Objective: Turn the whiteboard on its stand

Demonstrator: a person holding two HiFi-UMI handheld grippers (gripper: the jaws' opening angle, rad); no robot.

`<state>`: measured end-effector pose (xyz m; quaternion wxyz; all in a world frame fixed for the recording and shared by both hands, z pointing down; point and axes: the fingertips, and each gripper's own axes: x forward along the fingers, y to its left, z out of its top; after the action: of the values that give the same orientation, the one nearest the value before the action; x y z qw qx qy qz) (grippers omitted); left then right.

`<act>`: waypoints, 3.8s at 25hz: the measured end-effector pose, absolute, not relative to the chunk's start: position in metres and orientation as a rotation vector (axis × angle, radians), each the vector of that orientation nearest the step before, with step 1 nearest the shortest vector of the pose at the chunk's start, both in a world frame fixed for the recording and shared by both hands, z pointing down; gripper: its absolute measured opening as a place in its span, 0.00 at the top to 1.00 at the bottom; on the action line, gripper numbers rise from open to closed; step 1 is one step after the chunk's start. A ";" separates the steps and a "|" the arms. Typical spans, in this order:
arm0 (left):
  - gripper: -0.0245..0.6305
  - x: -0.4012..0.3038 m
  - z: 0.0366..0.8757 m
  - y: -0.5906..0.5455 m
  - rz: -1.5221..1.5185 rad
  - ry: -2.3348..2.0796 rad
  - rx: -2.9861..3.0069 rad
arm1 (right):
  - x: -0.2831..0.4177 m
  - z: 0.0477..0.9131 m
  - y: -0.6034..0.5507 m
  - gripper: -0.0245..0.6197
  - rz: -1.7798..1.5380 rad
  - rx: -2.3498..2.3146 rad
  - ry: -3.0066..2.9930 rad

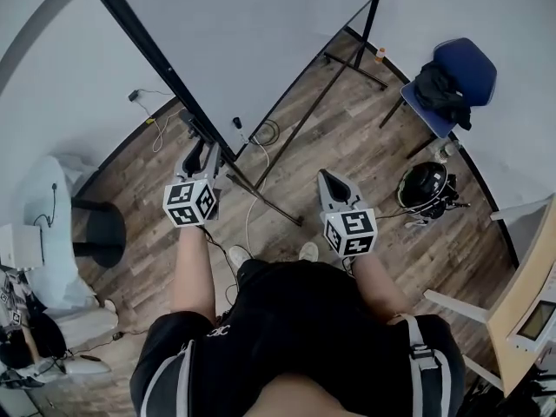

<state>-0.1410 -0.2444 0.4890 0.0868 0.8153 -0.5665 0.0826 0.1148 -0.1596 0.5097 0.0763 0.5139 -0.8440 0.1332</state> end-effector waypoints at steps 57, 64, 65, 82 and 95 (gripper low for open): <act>0.95 -0.138 0.509 -0.167 0.318 -1.915 2.163 | 0.067 0.484 -0.184 0.97 0.223 1.494 -2.661; 0.95 -0.101 0.497 -0.173 0.316 -1.827 2.279 | 0.075 0.482 -0.177 0.97 0.206 1.477 -2.661; 0.95 -0.098 0.496 -0.172 0.312 -1.817 2.290 | 0.076 0.482 -0.175 0.97 0.207 1.480 -2.660; 0.95 -0.093 0.503 -0.162 0.323 -1.767 2.288 | 0.076 0.486 -0.167 0.97 0.241 1.465 -2.663; 0.95 -0.098 0.511 -0.144 0.327 -1.778 2.248 | 0.072 0.489 -0.154 0.97 0.248 1.420 -2.667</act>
<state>-0.0980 -0.1437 0.5112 0.1279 0.7728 -0.6114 0.1125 0.0725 -0.1537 0.4885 0.0553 0.4676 -0.8784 0.0817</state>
